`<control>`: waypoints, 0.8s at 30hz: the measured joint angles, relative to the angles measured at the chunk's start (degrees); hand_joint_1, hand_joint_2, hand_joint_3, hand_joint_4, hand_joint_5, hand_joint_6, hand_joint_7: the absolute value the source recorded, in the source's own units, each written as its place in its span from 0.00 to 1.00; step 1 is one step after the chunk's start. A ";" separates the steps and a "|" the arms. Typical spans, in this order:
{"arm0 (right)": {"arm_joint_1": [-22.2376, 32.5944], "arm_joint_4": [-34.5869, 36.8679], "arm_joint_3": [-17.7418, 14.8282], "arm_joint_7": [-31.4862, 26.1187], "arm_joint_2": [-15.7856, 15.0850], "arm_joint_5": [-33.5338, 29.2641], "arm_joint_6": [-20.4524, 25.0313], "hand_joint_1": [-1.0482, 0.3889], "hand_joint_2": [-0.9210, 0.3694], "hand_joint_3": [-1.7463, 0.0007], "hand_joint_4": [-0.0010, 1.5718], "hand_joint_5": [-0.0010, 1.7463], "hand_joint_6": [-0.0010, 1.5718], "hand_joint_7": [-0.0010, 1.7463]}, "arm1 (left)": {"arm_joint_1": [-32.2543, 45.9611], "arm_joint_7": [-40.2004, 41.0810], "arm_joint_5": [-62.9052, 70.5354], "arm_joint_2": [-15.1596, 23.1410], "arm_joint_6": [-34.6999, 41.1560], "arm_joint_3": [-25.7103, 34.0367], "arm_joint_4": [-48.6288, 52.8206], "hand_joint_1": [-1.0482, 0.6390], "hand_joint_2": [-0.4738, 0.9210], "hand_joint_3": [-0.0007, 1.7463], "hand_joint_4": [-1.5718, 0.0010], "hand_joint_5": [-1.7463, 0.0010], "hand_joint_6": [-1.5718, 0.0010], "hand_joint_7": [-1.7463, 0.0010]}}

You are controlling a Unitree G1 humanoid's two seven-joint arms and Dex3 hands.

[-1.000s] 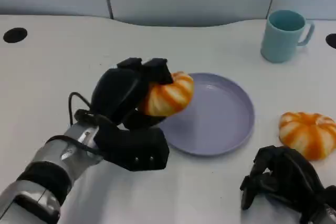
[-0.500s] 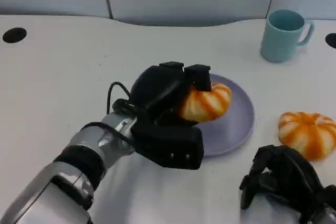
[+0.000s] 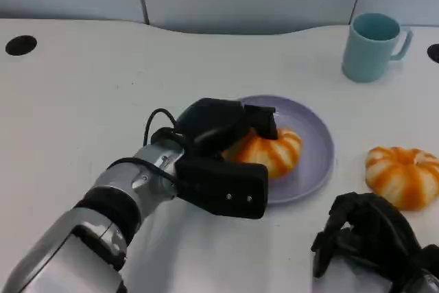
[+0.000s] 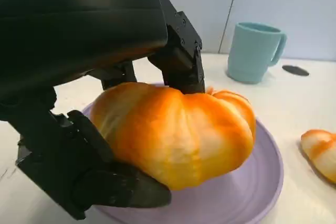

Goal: Grasp the bread from the table and place it into the plate.

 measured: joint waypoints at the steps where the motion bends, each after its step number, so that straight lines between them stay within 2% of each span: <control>1: 0.00 0.00 0.00 0.00 0.01 0.00 -0.01 0.00 0.32 1.00 1.00 0.39 1.00 0.26 | 0.00 -1.50 -0.39 0.00 0.29 0.21 -0.01 0.21 1.00 0.15 0.86 0.56 0.89 0.75; 4: 0.05 -0.06 0.00 -0.08 0.05 -0.05 -0.13 0.00 0.31 0.99 1.00 0.39 1.00 0.26 | 0.00 -5.68 -1.01 0.06 0.72 0.89 -0.06 0.15 1.00 0.20 0.95 0.60 0.95 0.77; 5: 0.10 -0.07 0.02 -0.12 0.07 -0.10 -0.28 0.00 0.31 1.00 1.00 0.39 1.00 0.26 | 0.00 -6.44 -1.10 0.11 0.87 0.97 -0.12 0.09 1.00 0.27 0.98 0.65 0.98 0.79; 9: 0.11 -0.01 -0.03 -0.09 0.14 -0.07 -0.43 0.00 0.32 1.00 1.00 0.39 1.00 0.26 | 0.00 -7.96 -1.52 0.37 1.24 1.28 -1.17 0.05 1.00 0.32 1.00 0.69 1.00 0.80; 13: 0.10 0.06 -0.04 -0.02 0.19 -0.04 -0.48 0.00 0.32 1.00 1.00 0.39 1.00 0.26 | 0.04 -8.12 -1.72 0.64 1.15 1.54 -2.14 0.01 1.00 0.38 1.00 0.77 1.00 0.83; 15: 0.08 0.19 -0.05 0.14 0.19 -0.03 -0.62 0.00 0.31 1.00 1.00 0.40 1.00 0.26 | 0.16 -8.11 -2.03 1.30 0.56 1.82 -3.23 0.01 1.00 0.38 1.00 0.70 0.98 0.81; 20: 0.02 0.47 -0.09 0.41 0.16 -0.04 -0.89 0.00 0.31 1.00 1.00 0.40 1.00 0.26 | 0.58 -8.06 -2.63 2.55 -1.20 2.25 -4.98 0.02 1.00 0.37 0.99 0.66 0.96 0.79; 21: 0.02 0.48 -0.09 0.43 0.16 -0.04 -0.90 0.00 0.31 1.00 1.00 0.40 1.00 0.26 | 0.64 -8.06 -2.62 2.58 -1.29 2.25 -5.04 0.03 1.00 0.36 1.00 0.58 0.93 0.76; 24: -0.12 0.68 -0.16 0.70 0.17 0.03 -0.90 0.00 0.32 1.00 1.00 0.40 1.00 0.26 | 3.57 -7.79 -5.35 3.22 -4.35 4.70 -7.82 0.06 1.00 0.33 1.00 0.46 0.89 0.69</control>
